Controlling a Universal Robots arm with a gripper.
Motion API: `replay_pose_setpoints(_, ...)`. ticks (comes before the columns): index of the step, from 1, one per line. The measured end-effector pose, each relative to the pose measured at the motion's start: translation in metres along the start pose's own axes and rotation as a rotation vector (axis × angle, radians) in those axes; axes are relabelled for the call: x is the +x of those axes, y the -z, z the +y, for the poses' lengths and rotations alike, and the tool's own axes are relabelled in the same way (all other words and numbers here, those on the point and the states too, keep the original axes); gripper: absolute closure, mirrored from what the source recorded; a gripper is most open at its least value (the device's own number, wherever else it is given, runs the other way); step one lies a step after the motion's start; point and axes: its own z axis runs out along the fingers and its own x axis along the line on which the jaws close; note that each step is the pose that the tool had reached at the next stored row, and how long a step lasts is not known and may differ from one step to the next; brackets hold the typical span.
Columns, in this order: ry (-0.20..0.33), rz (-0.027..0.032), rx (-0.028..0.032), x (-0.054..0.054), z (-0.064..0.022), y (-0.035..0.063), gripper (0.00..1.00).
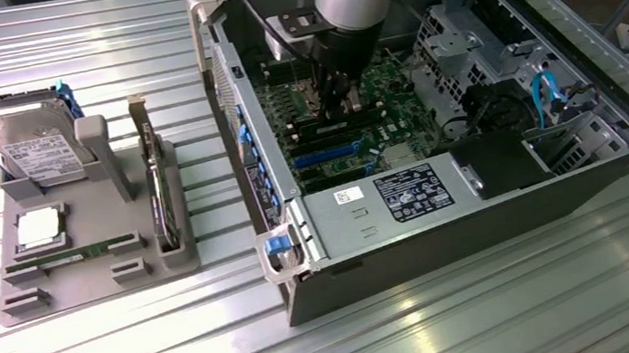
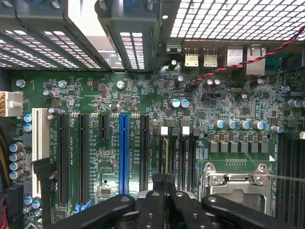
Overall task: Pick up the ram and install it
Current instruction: 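Press down the ram until it locks into place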
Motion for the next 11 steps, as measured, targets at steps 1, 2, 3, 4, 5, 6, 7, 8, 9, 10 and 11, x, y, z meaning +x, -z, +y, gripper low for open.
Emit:
replay_pose_setpoints(1, 0.0, -0.0001, 0.0, 0.0, 0.0, 0.0, 0.89)
replay_pose_setpoints(2, 0.0, -0.0001, 0.0001, 0.0, 0.0, -0.0001, 0.89)
replay_pose_setpoints(3, 0.0, -0.0001, 0.0, 0.0, 0.0, -0.0001, 0.89)
replay_pose_setpoints(4, 0.0, -0.0001, 0.0, 0.0, 0.0, -0.0001, 0.89)
replay_pose_setpoints(5, 0.0, -0.0001, 0.0, 0.0, 0.0, -0.0001, 0.89)
replay_pose_setpoints(6, 0.0, -0.0003, 0.0001, 0.0, 0.0, 0.0, 0.89)
replay_pose_setpoints(7, 0.0, -0.0005, 0.0003, -0.0001, 0.0, 0.0005, 0.89)
replay_pose_setpoints(8, 0.0, -0.0007, 0.0004, -0.0001, 0.0, 0.001, 0.89)
replay_pose_setpoints(9, 0.0, -0.0008, 0.0005, -0.0001, 0.0, 0.0014, 0.89)
replay_pose_setpoints(10, 0.0, -0.0004, 0.0002, -0.0001, 0.0, 0.002, 0.89)
replay_pose_setpoints(11, 0.0, -0.0003, 0.0001, -0.0001, 0.0, 0.0026, 0.89)
